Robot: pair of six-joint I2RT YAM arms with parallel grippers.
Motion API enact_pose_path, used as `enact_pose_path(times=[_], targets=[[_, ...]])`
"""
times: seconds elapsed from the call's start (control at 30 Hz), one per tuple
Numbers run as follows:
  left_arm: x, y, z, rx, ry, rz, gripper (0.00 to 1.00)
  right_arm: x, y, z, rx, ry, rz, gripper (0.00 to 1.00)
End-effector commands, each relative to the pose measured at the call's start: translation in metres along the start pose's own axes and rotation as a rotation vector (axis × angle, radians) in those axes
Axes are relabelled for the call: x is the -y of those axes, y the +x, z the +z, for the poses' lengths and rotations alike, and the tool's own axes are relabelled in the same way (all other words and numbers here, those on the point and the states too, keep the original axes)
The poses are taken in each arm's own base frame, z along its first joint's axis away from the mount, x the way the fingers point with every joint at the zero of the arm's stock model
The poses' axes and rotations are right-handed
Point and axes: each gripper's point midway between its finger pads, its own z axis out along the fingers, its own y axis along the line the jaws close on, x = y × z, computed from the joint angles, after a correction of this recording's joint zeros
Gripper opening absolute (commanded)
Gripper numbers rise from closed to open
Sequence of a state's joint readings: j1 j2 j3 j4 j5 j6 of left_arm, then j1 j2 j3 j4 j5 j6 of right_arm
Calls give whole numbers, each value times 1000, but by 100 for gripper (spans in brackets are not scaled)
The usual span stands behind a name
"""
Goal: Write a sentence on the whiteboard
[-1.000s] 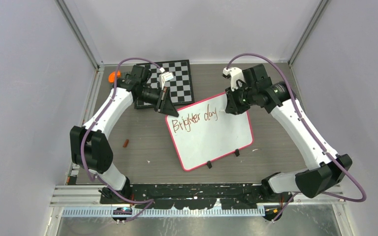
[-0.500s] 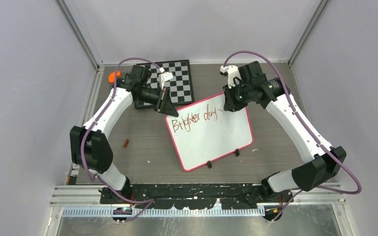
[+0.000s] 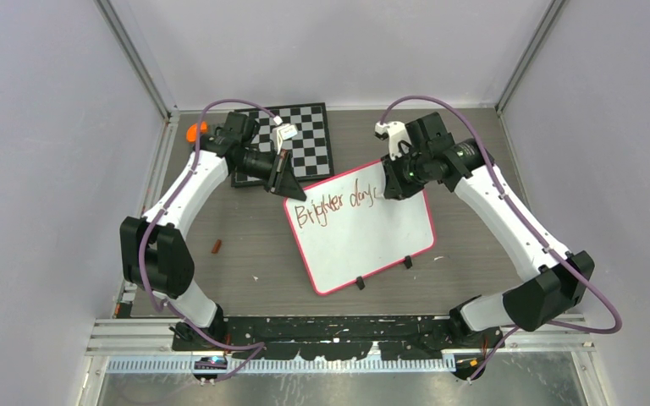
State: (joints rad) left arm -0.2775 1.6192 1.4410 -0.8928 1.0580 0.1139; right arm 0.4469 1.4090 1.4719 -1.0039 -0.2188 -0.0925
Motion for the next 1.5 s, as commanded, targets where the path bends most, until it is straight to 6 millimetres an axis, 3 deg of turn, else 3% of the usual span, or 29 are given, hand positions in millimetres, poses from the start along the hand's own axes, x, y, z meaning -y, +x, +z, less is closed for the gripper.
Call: enact_pose_path(times=[0.0, 0.2, 0.37, 0.57, 0.77, 0.97, 1.1, 1.47], targets=[[3, 1, -2, -3, -3, 2, 0, 10, -9, -10, 63, 66, -33, 0], [3, 1, -1, -4, -4, -1, 0, 15, -7, -14, 58, 86, -30, 0], [2, 1, -1, -4, -4, -3, 0, 5, 2, -7, 28, 35, -18, 0], [1, 1, -1, -5, -5, -5, 0, -11, -3, -3, 23, -6, -46, 0], [2, 1, -1, -5, -7, -4, 0, -21, -13, -28, 73, -72, -60, 0], [1, 1, -1, -6, -6, -4, 0, 2, -11, -48, 119, -29, -19, 0], [2, 1, -1, -8, -3, -3, 0, 20, -15, -42, 133, 27, 0, 0], [3, 0, -1, -7, 0, 1, 0, 32, -30, -30, 156, 65, 21, 0]])
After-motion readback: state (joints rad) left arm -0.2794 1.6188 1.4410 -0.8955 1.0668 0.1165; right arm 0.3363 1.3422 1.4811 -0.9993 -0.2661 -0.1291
